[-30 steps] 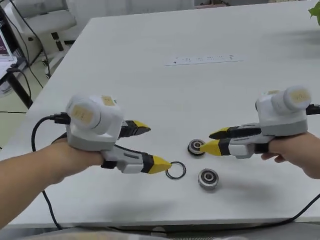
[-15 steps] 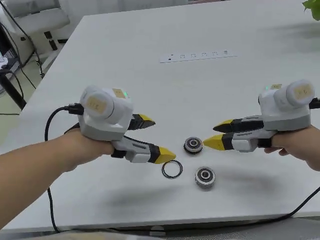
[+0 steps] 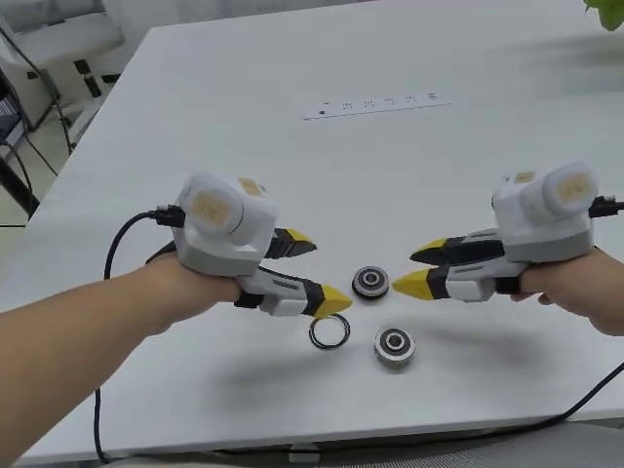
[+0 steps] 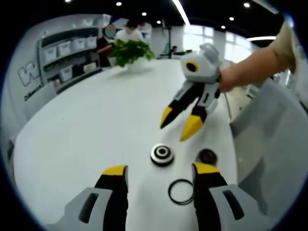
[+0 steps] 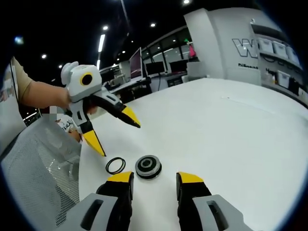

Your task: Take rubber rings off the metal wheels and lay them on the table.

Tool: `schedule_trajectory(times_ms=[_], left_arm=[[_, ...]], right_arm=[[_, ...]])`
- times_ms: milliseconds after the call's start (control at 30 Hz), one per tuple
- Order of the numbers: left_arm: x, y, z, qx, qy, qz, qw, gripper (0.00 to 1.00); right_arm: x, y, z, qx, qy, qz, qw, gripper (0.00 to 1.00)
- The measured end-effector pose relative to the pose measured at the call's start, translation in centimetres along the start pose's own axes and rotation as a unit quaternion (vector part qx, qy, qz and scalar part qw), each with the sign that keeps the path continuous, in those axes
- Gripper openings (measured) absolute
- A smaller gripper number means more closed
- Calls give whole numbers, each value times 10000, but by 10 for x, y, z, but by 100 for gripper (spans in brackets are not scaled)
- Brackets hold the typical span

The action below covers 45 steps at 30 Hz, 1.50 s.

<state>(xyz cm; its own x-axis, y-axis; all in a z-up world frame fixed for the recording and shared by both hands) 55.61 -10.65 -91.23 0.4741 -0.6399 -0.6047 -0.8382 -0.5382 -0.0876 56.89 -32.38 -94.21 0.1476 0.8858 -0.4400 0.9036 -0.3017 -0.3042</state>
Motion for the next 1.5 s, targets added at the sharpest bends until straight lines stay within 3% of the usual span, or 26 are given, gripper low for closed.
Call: schedule_trajectory(times_ms=[1067,1500], left_arm=[[45,10,-6,-82,-64,132,9999,25],[52,15,-9,99,-61,38,9999,16]], right_arm=[[4,-1,8,14,-53,-10,10000,32],[6,-1,11,37,-29,-28,10000,31]])
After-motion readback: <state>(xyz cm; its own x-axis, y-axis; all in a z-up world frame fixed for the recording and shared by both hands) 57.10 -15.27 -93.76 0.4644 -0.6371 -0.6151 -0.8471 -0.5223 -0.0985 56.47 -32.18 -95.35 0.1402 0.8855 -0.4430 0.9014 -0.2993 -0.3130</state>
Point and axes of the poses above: the centre of the closed fingertips' face, and the gripper's own axes: x roughly forward along the fingers, y roughly to its right, z roughly out of its underside, the point moved 10 cm from there along -x, roughly backward along the fingers, and after that the axes turned 9 degrees about -z, right-handed, at the moved point
